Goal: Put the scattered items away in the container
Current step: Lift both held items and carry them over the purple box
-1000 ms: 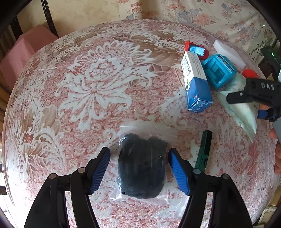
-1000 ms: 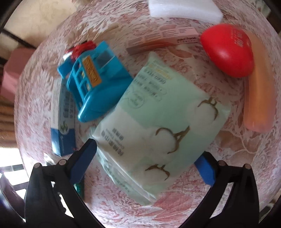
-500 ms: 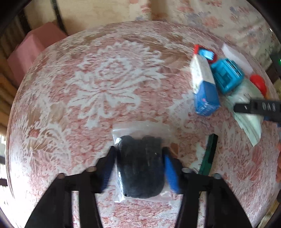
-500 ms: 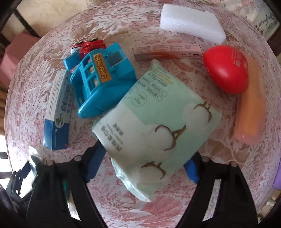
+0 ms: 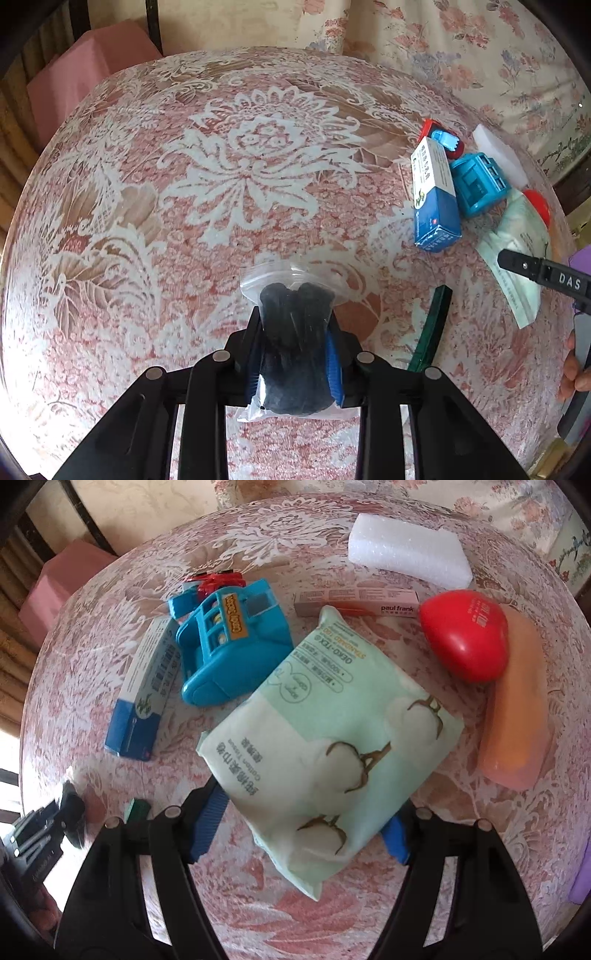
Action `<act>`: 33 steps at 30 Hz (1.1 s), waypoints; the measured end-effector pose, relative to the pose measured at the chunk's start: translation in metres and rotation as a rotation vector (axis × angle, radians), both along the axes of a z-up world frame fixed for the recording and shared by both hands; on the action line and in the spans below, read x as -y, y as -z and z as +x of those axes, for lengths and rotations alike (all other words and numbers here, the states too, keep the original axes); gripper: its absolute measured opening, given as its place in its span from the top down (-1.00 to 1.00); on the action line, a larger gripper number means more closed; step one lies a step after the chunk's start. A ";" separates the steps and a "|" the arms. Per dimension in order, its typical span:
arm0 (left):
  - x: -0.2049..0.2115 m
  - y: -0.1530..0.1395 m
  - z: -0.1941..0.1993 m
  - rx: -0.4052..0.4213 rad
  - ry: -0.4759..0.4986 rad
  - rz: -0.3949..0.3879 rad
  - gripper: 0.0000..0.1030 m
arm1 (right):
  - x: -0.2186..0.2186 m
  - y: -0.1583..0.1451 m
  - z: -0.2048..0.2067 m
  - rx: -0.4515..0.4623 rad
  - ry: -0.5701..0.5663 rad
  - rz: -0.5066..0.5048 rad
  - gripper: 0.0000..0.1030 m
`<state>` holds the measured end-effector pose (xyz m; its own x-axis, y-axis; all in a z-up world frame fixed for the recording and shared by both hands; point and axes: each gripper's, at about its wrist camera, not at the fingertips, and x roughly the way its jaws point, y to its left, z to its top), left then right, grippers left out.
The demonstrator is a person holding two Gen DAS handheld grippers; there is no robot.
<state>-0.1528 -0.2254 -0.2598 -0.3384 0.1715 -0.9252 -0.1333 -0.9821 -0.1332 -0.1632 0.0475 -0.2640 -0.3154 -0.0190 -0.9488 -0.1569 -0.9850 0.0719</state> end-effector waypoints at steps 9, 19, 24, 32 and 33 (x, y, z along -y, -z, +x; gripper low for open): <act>-0.018 -0.024 0.002 -0.017 0.022 0.004 0.42 | 0.004 -0.032 0.034 -0.016 -0.084 0.040 -0.45; -0.059 -0.072 0.030 -0.056 0.154 -0.001 0.42 | -0.042 -0.086 0.098 -0.075 -0.088 0.048 -0.44; -0.105 -0.094 0.047 -0.083 0.223 0.012 0.42 | -0.076 -0.111 0.120 -0.111 -0.077 0.046 -0.44; -0.205 -0.135 0.072 -0.118 0.301 0.050 0.42 | -0.147 -0.151 0.150 -0.142 -0.110 0.038 -0.44; -0.220 -0.140 0.076 -0.122 0.317 0.052 0.42 | -0.157 -0.156 0.153 -0.145 -0.114 0.038 -0.44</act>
